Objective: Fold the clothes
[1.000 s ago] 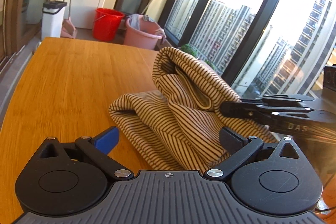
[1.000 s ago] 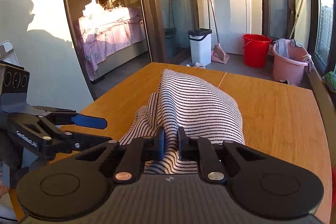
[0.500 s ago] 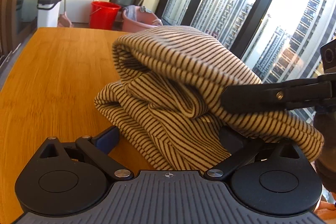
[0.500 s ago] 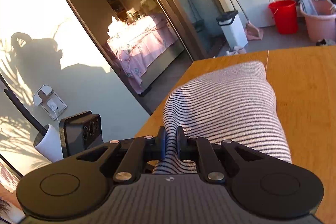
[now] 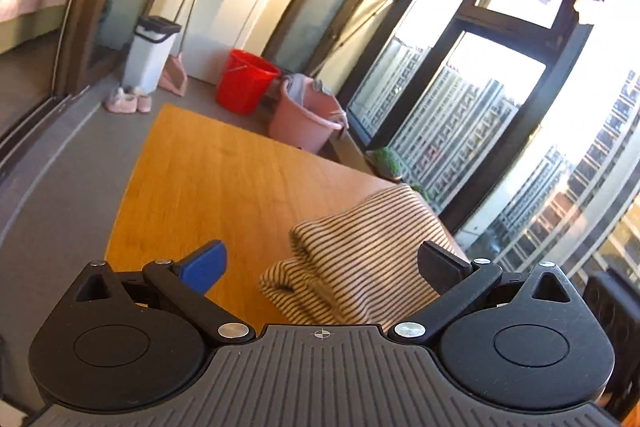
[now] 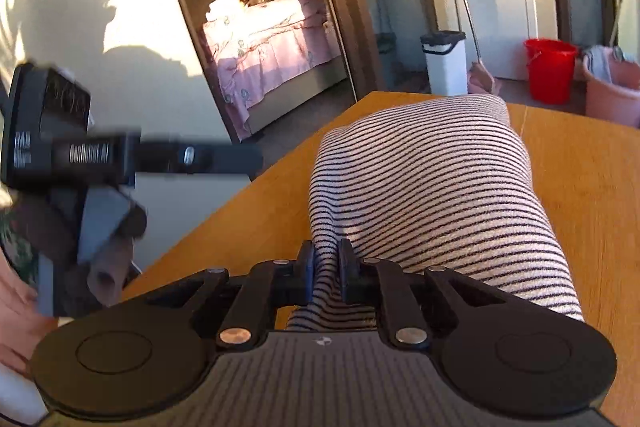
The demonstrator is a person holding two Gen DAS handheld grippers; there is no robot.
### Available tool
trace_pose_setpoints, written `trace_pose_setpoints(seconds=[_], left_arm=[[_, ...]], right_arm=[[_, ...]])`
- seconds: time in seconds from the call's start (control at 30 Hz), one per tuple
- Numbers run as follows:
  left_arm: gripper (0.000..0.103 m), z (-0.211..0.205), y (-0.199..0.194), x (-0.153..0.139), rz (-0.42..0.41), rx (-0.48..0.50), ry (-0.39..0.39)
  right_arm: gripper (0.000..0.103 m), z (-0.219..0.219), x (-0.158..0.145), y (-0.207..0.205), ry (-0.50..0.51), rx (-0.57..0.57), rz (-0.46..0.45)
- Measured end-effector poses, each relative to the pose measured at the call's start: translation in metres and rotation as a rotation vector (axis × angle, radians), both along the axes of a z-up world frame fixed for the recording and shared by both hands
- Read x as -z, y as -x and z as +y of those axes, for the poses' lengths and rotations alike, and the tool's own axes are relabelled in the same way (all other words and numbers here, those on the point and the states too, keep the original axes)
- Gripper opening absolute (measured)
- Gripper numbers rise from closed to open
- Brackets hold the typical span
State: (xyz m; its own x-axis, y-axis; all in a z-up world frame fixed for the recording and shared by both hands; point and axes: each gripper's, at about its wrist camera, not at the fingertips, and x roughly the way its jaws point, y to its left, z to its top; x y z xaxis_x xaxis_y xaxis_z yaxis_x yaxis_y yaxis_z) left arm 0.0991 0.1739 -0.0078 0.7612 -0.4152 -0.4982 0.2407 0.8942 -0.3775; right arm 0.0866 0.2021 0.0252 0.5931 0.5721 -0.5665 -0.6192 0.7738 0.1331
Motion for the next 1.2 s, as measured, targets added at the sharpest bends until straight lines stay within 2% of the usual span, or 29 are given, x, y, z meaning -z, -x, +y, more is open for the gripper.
trace_pose_setpoints(seconds=[0.07, 0.13, 0.17, 0.23, 0.3, 0.37, 0.43, 0.5, 0.6, 0.67, 0.73, 0.87, 0.93, 1.0, 1.07, 1.17, 1.2], left_arm=[[0.103, -0.010, -0.006, 0.002, 0.015, 0.007, -0.014], [0.103, -0.021, -0.012, 0.005, 0.031, 0.014, -0.044], [0.103, -0.027, -0.014, 0.011, 0.038, 0.021, -0.114], [0.103, -0.034, -0.016, 0.020, 0.022, 0.038, -0.188], [0.103, -0.034, -0.017, 0.020, 0.019, 0.042, -0.186], [0.103, -0.038, -0.018, 0.020, 0.010, 0.050, -0.203], [0.103, -0.041, -0.018, 0.020, 0.001, 0.056, -0.220], [0.103, -0.041, -0.018, 0.020, -0.001, 0.060, -0.223], [0.103, -0.039, -0.017, 0.022, 0.002, 0.063, -0.216], [0.103, -0.038, -0.017, 0.022, 0.004, 0.064, -0.209], [0.103, -0.036, -0.017, 0.023, 0.005, 0.066, -0.204], [0.103, -0.032, -0.017, 0.025, 0.012, 0.068, -0.191], [0.103, -0.028, -0.015, 0.027, 0.017, 0.063, -0.183], [0.103, -0.022, -0.012, 0.026, 0.025, 0.060, -0.170], [0.103, -0.016, -0.006, 0.023, 0.017, 0.057, -0.167], [0.103, -0.006, 0.008, 0.013, -0.016, 0.043, -0.146], [0.103, 0.000, 0.010, 0.011, -0.022, 0.033, -0.134]], right_arm=[[0.017, 0.023, 0.004, 0.019, 0.125, -0.041, -0.116], [0.025, 0.040, 0.007, 0.033, 0.204, -0.070, -0.189], [0.028, 0.045, 0.008, 0.039, 0.240, -0.083, -0.224], [0.037, 0.045, 0.007, 0.047, 0.267, -0.120, -0.261], [0.047, 0.032, -0.001, 0.048, 0.222, -0.165, -0.208], [0.051, 0.012, -0.013, 0.050, 0.168, -0.188, -0.178], [0.056, -0.016, -0.028, 0.046, 0.080, -0.170, -0.109], [0.061, -0.051, -0.045, 0.031, -0.061, -0.109, -0.027], [0.070, -0.104, -0.058, 0.004, -0.258, 0.054, 0.040], [0.072, -0.131, -0.052, -0.027, -0.348, 0.158, 0.065], [0.073, -0.133, -0.040, -0.059, -0.396, 0.195, 0.119], [0.073, -0.118, -0.004, -0.110, -0.440, 0.179, 0.295], [0.065, -0.117, 0.011, -0.123, -0.498, 0.155, 0.390], [0.059, -0.112, 0.010, -0.117, -0.460, 0.161, 0.373], [0.057, -0.089, -0.002, -0.096, -0.318, 0.160, 0.265], [0.054, -0.041, -0.012, -0.060, -0.043, 0.143, 0.059], [0.053, -0.032, -0.011, -0.048, -0.004, 0.141, 0.024]])
